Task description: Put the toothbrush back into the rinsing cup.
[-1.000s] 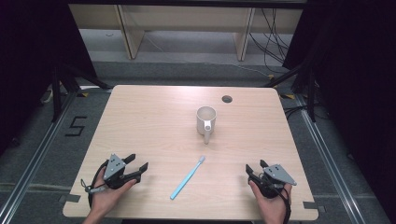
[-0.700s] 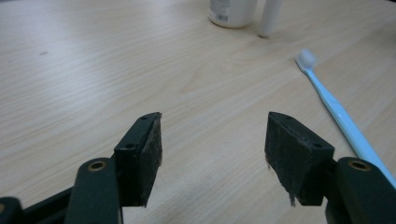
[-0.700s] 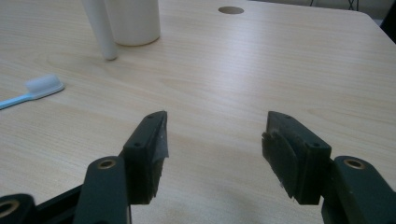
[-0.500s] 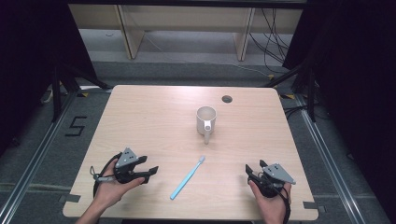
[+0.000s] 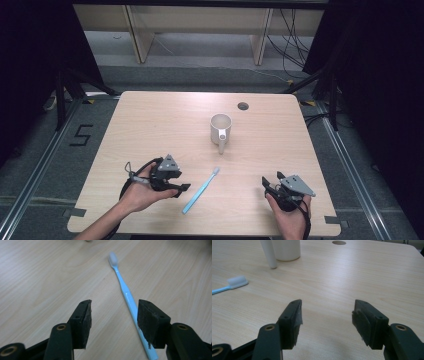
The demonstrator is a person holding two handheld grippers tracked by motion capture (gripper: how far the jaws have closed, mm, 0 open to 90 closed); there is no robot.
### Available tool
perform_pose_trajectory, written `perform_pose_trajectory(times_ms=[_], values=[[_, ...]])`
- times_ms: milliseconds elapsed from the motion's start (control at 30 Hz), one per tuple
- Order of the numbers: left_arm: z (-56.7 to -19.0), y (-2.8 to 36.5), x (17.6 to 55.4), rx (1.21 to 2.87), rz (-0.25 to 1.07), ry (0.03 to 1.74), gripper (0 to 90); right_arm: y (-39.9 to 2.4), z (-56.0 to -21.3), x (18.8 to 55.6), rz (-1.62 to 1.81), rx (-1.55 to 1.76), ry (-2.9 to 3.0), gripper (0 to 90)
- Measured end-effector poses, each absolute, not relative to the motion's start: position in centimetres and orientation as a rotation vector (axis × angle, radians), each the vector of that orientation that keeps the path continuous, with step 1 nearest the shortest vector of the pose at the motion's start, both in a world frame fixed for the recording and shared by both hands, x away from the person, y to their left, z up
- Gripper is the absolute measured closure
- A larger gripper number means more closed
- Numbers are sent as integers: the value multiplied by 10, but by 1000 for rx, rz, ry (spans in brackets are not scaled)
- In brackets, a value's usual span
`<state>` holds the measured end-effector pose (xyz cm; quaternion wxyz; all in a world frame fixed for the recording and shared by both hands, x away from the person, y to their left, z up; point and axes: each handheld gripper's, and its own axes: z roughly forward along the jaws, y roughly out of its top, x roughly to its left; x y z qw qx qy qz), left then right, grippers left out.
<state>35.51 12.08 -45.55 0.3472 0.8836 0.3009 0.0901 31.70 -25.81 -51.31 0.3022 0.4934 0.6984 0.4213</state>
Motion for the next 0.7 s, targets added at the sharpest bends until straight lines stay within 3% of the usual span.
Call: perform_pose_trajectory(times_ms=[167, 700], values=[[-452, 101, 363, 2416, 160, 781, 488, -257, -514, 317, 1114, 1314, 1849, 413], [-467, 59, 367, 2576, 119, 776, 584, -254, -513, 316, 1118, 1353, 1849, 412]])
